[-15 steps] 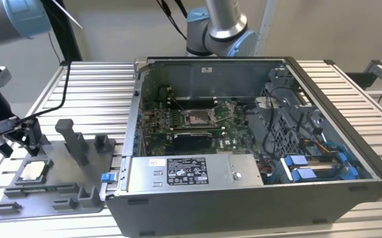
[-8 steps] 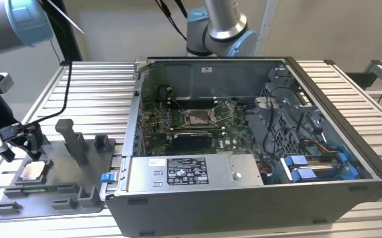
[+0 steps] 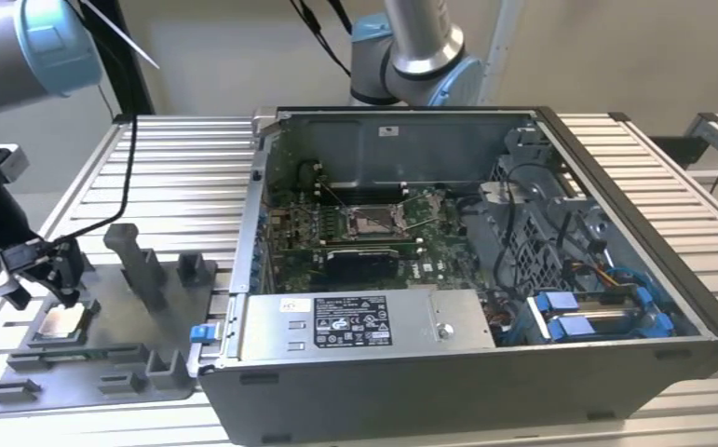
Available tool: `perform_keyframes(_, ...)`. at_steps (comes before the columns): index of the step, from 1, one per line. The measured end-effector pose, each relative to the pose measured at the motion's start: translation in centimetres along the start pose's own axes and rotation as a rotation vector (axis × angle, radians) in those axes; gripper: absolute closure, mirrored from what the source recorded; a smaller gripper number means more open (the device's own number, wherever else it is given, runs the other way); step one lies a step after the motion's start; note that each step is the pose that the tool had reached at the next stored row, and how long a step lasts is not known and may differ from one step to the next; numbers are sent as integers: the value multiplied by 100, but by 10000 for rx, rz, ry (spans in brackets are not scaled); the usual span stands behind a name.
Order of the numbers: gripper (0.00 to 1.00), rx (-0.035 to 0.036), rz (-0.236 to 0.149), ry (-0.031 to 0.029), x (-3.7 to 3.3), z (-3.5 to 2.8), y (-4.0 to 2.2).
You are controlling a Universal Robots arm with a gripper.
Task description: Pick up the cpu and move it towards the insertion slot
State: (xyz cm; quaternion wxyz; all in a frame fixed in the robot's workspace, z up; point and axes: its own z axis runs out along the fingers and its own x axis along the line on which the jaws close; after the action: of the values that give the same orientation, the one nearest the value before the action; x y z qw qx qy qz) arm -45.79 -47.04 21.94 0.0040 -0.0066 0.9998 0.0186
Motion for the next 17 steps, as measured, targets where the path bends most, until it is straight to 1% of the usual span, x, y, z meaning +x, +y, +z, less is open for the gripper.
perform_keyframes(5,0,20,-1,0,-2,64,-9)
perform_keyframes(10,0,59,-19,2,-8,119,-17)
perform_keyframes(17,0,99,-205,9,-8,195,-31)
